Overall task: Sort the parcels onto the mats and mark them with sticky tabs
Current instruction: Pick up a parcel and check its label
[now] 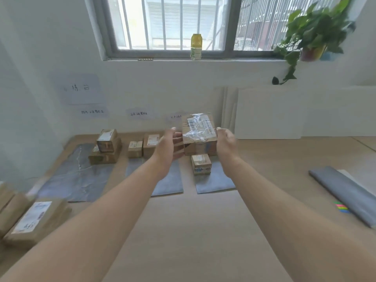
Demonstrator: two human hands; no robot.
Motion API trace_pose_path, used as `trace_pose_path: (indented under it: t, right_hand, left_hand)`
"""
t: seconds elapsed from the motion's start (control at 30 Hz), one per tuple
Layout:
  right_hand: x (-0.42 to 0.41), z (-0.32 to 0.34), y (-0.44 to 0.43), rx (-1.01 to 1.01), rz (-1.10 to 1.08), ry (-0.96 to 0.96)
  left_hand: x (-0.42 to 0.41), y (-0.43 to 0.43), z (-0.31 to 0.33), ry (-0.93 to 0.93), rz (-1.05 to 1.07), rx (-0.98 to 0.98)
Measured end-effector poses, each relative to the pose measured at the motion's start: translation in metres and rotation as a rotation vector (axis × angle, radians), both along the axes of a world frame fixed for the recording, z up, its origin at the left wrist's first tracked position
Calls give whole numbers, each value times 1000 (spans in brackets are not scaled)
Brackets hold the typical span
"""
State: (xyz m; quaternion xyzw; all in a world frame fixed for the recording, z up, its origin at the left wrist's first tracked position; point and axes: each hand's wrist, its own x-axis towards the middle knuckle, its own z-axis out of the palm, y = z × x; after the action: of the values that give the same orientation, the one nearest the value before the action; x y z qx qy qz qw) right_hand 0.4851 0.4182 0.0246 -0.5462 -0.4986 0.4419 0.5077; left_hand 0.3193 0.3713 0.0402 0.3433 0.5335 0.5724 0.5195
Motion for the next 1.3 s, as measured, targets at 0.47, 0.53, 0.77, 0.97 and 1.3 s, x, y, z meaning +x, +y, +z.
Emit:
trace_pose_path:
  t: [0.47,0.53,0.77,0.97,1.3]
  right_hand:
    - [63,-148,172,-301,189,2]
    - [64,-162,192,-340,182,-12]
    - [53,-212,252,-413,206,-29]
    - [28,-253,296,-486,188,-18]
    - [13,-283,314,-450,32,-63]
  left_hand:
    - [85,174,-135,-54,218,-283]
    - [85,193,-152,-39,210,-299]
    - [75,257,-203,-19,187,-334]
    - [54,303,-243,1,201,-377]
    - [40,322,-279,104,204,-375]
